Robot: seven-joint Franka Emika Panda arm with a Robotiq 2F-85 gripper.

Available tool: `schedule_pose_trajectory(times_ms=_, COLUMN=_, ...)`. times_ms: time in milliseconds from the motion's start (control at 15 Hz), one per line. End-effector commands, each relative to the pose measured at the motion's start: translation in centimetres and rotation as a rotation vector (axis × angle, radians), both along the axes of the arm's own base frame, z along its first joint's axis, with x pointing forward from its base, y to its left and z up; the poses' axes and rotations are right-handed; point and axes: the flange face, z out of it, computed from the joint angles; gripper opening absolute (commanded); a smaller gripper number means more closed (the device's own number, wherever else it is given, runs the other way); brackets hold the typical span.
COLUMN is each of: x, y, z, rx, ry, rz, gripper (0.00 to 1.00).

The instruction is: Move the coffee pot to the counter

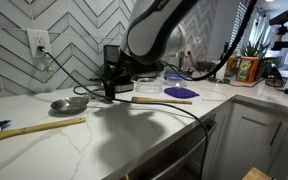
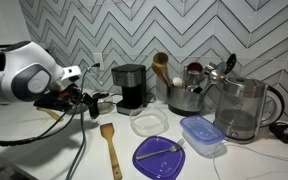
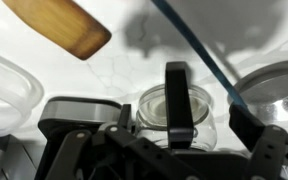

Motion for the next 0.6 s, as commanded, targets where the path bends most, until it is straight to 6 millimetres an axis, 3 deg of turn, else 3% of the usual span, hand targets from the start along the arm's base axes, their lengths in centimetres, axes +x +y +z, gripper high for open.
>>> schedule_pose_trajectory(times_ms=0, x=-2.5, y=-3.5, z=2.7, rx=0.021, ry=0.151, rz=-0.048, gripper=1.00)
schedule_pose_trajectory(times_ms=267, x=-4.0, y=-9.2, z=8.3, rx=0.057, ry=0.255, rz=-0.141, gripper=1.00)
schedule_pose_trajectory(times_ms=533, x=-4.9, y=-16.2, z=12.6, rx=0.099, ry=0.311, rz=-0.286, gripper=1.00)
